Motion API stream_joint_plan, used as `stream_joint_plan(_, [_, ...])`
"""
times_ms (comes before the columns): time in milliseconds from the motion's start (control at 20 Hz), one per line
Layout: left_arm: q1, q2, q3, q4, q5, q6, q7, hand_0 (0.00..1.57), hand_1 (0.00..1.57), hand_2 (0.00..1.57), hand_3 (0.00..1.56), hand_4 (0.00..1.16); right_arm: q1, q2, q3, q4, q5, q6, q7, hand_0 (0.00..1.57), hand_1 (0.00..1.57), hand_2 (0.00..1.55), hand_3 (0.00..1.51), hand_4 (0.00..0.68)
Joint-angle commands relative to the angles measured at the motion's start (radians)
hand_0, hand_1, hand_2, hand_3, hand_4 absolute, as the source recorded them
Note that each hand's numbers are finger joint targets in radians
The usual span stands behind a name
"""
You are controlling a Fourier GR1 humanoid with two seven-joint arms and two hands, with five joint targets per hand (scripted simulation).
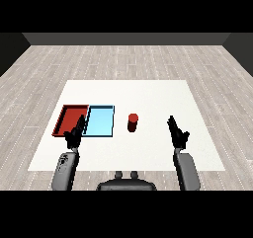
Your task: Pick the red can and put it in the red box
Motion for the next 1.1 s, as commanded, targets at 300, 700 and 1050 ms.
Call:
stream_joint_plan(300, [-0.092, -0.066, 0.018, -0.114, 0.044, -0.019, -0.220, 0.00, 0.00, 0.00, 0.00, 0.00, -0.047, 0.009, -0.037, -0.072, -0.077, 0.094, -0.185, 0.00, 0.00, 0.00, 0.00, 0.000])
stream_joint_plan(700, [0.019, -0.055, 0.057, -0.027, 0.075, -0.098, -0.471, 0.00, 0.00, 0.00, 0.00, 0.00, 0.001, 0.000, -0.043, -0.061, -0.101, 0.170, -0.301, 0.00, 0.00, 0.00, 0.00, 0.000])
stream_joint_plan(1050, [-0.030, -0.092, 0.018, -0.042, 0.055, -0.059, -0.402, 0.00, 0.00, 0.00, 0.00, 0.00, -0.038, -0.016, -0.088, 0.013, -0.113, 0.192, -0.330, 0.00, 0.00, 0.00, 0.00, 0.000])
